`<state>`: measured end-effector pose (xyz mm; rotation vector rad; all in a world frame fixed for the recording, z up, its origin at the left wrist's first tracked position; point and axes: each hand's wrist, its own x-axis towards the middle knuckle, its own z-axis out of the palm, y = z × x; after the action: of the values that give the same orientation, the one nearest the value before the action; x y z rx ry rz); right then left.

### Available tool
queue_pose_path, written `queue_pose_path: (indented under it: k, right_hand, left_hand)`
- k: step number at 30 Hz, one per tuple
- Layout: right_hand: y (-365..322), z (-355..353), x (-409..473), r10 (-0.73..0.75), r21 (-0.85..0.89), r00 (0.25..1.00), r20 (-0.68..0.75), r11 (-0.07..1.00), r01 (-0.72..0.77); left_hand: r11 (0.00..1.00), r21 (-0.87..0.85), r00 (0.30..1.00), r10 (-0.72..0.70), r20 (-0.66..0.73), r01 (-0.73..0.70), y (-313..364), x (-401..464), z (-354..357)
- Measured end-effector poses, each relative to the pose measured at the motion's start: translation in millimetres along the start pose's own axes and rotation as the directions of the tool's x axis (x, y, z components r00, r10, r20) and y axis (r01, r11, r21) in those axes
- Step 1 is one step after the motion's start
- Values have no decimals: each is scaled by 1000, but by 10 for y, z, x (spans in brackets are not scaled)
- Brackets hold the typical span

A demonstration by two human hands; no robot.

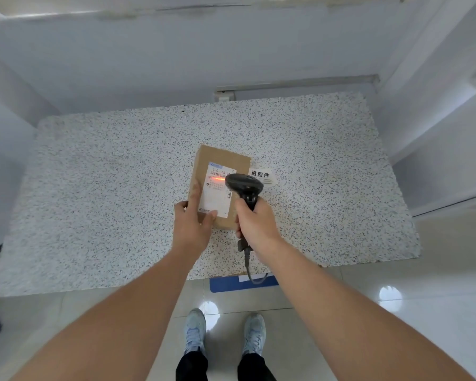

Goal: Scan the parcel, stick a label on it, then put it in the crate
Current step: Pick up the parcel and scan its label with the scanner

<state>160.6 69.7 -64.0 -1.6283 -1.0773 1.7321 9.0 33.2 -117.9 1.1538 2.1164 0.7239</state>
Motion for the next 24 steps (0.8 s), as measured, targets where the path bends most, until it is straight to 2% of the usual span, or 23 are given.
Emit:
queue_pose_path:
  k: [6, 13, 24]
  right_hand:
    - [-62, 38, -18, 23, 23, 1000, 0, 999, -23]
    - [-90, 86, 0, 42, 73, 999, -8, 996, -41]
    - [-135, 51, -9, 53, 5, 998, -22, 999, -53]
  left_hand:
    - [998, -12, 998, -55, -8, 55, 13, 23, 14]
    - [999, -29, 999, -36, -8, 35, 18, 31, 41]
    - [998, 10, 998, -56, -9, 56, 43, 33, 68]
